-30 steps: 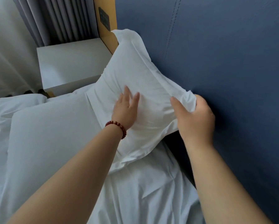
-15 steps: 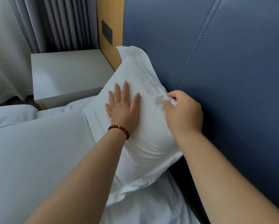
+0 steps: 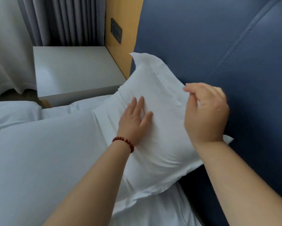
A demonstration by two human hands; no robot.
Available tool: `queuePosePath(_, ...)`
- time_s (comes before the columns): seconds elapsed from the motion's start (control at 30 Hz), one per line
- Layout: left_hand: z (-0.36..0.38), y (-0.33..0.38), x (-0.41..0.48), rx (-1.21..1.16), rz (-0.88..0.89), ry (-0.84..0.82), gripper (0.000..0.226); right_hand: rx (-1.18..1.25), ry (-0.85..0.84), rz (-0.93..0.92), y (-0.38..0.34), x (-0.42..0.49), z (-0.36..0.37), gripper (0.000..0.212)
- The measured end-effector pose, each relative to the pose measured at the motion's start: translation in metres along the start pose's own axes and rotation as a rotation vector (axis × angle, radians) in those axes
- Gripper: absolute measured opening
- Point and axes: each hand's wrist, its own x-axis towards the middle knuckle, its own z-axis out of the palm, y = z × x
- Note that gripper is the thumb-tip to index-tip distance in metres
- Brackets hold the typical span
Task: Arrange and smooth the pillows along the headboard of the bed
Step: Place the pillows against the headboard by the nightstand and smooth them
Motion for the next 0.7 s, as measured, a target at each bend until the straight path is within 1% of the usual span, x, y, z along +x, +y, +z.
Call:
queuePosePath(0.03,-0.011,-0.015,-0.005,0.039,-0.004,0.05,0.06,-0.002,-0.073,-0.104,-0.011,-0.007,0.009,0.027)
queuePosePath(0.07,-0.02,-0.032,-0.011,0.099,-0.047,0.105,0.058,-0.011,-0.191,-0.201,-0.023,-0.022,0.025,0.027)
queuePosePath(0.1,-0.029,-0.049,-0.017,0.167,-0.125,0.137,0.057,-0.024,-0.348,-0.277,-0.036,-0.039,0.044,0.029)
queuePosePath(0.13,-0.038,-0.066,-0.023,0.239,-0.216,0.131,0.057,-0.056,-0.526,-0.326,-0.048,-0.057,0.064,0.034)
queuePosePath(0.17,-0.044,-0.08,-0.028,0.322,-0.293,0.089,0.059,-0.115,-0.71,-0.357,-0.056,-0.074,0.082,0.04)
queuePosePath(0.2,-0.049,-0.091,-0.031,0.424,-0.333,0.035,0.062,-0.193,-0.859,-0.387,-0.058,-0.086,0.097,0.046)
queuePosePath(0.23,-0.052,-0.1,-0.032,0.535,-0.333,-0.018,0.064,-0.278,-0.95,-0.412,-0.053,-0.094,0.11,0.052)
queuePosePath(0.27,-0.053,-0.105,-0.031,0.628,-0.309,-0.068,0.067,-0.351,-1.0,-0.419,-0.044,-0.098,0.119,0.056)
queuePosePath(0.33,-0.059,-0.111,-0.029,0.743,-0.267,-0.147,0.07,-0.4,-1.003,-0.416,-0.025,-0.107,0.127,0.059)
queuePosePath(0.37,-0.065,-0.114,-0.031,0.777,-0.273,-0.156,0.07,-0.395,-1.01,-0.399,-0.02,-0.11,0.128,0.06)
queuePosePath(0.43,-0.083,-0.127,-0.042,0.81,-0.352,-0.11,0.071,-0.399,-1.071,-0.368,-0.016,-0.114,0.13,0.062)
queuePosePath(0.5,-0.099,-0.141,-0.059,0.814,-0.414,-0.032,0.074,-0.45,-1.034,-0.372,-0.022,-0.12,0.134,0.064)
queuePosePath(0.57,-0.101,-0.148,-0.072,0.793,-0.412,0.03,0.075,-0.453,-0.992,-0.363,-0.046,-0.121,0.14,0.064)
queuePosePath(0.63,-0.09,-0.155,-0.073,0.781,-0.395,0.084,0.074,-0.387,-0.934,-0.387,-0.075,-0.123,0.15,0.062)
queuePosePath(0.7,-0.077,-0.161,-0.068,0.787,-0.393,0.108,0.074,-0.379,-0.993,-0.471,-0.085,-0.131,0.167,0.06)
